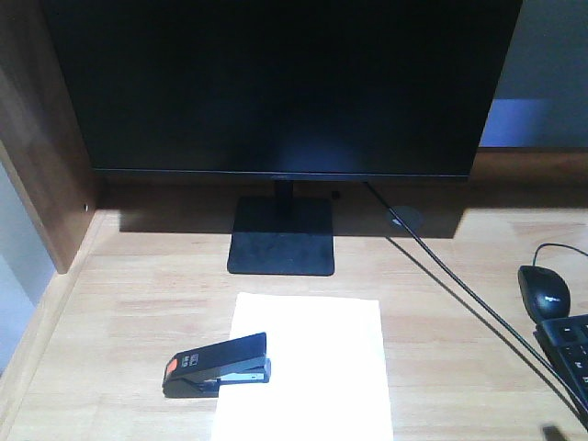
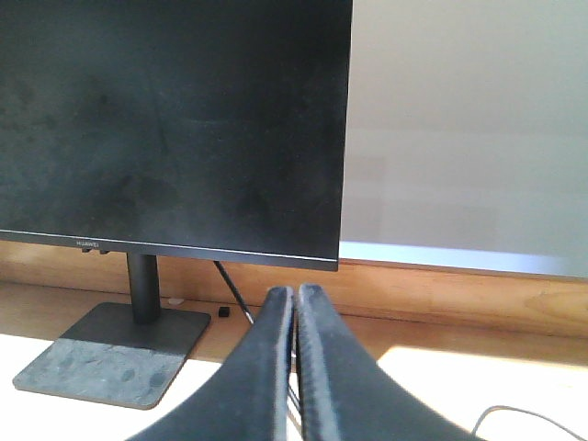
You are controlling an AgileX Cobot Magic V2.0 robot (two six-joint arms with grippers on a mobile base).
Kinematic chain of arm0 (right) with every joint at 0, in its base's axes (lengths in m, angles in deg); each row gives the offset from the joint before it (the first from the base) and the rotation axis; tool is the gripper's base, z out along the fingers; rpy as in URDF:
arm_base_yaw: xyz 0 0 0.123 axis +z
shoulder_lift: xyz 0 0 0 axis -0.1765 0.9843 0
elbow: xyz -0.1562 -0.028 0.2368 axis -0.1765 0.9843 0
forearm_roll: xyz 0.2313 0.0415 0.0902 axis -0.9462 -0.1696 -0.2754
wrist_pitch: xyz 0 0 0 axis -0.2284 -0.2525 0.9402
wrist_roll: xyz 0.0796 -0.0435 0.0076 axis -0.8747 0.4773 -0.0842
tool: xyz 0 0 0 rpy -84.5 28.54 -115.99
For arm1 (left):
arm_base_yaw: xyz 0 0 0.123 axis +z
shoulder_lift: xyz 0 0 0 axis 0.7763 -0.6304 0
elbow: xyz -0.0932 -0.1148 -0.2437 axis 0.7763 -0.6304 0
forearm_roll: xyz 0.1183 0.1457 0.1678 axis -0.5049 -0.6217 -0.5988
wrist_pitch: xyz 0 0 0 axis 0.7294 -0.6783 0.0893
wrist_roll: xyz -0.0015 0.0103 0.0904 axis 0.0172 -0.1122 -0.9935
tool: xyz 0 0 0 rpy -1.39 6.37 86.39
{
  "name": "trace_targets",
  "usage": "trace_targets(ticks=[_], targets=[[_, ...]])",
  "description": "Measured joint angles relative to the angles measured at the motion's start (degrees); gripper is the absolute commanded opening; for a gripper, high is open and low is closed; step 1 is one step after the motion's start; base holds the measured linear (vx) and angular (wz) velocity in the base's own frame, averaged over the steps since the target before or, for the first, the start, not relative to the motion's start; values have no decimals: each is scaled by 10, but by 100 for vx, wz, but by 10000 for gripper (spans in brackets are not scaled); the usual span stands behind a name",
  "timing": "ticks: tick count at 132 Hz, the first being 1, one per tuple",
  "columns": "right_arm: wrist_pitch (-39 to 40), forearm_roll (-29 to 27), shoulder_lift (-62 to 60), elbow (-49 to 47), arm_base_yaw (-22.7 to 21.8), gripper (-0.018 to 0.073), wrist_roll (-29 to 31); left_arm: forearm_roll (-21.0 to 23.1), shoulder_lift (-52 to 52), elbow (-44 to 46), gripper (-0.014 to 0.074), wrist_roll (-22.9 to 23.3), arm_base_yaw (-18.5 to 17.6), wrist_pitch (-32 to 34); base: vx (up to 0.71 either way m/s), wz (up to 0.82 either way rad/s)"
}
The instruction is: Grab stapler and paper to desk for stapling
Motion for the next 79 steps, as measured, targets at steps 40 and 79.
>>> trace_targets(ticks=[40,79], targets=[[0,1,0,1,0,-6,0,0,51,-78,-6,0,57,-34,0,0],[0,1,0,1,0,-6,0,-5,51,-103,-6,4,59,14,0,0]])
